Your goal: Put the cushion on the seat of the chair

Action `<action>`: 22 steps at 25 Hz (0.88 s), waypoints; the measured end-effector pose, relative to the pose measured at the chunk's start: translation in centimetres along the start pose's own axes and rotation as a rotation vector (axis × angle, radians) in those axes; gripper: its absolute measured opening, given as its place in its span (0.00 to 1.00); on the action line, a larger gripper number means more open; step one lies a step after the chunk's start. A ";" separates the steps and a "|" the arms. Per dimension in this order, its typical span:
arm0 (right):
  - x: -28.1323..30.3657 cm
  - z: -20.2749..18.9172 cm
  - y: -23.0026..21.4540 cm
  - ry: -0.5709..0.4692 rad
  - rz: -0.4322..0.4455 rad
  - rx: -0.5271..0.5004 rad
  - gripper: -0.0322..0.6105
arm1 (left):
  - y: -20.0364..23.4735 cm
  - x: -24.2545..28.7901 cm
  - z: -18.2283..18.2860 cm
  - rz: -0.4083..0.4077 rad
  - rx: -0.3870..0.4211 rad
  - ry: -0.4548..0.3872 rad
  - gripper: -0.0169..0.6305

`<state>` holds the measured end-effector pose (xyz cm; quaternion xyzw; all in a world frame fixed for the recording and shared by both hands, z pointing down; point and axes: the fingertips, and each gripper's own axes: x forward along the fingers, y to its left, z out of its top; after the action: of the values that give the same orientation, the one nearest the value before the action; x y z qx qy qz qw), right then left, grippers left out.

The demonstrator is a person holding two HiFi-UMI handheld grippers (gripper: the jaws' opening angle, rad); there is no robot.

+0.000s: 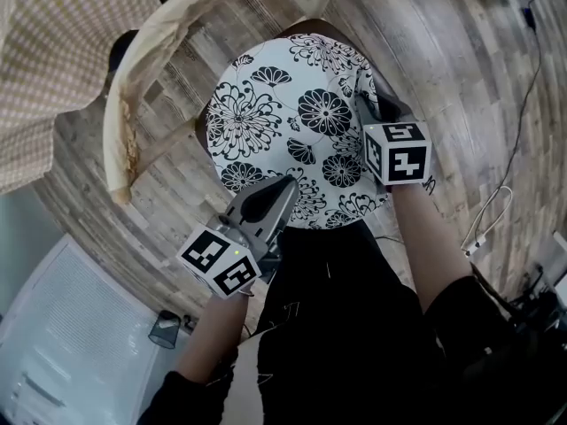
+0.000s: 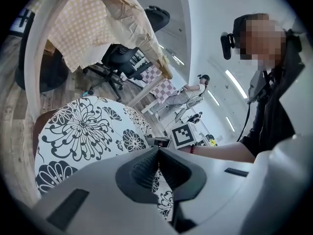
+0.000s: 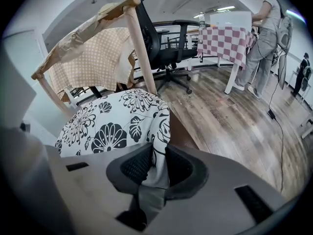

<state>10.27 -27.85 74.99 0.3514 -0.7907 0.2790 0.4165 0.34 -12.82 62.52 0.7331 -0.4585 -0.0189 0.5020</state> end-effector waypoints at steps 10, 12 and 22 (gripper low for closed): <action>0.0 0.1 0.0 -0.003 -0.060 -0.068 0.18 | -0.2 0.3 0.0 -0.009 0.005 0.004 0.05; -0.1 0.1 -0.1 -0.005 -0.065 -0.071 0.19 | -0.1 0.2 -0.1 -0.008 0.003 0.004 0.05; -0.2 0.1 -1.6 -0.007 -0.109 -0.055 0.38 | -0.5 0.5 -0.3 -0.022 0.005 0.004 0.05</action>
<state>11.53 -28.81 74.99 0.3833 -0.7792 0.2328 0.4379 1.10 -12.91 62.53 0.7392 -0.4496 -0.0218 0.5010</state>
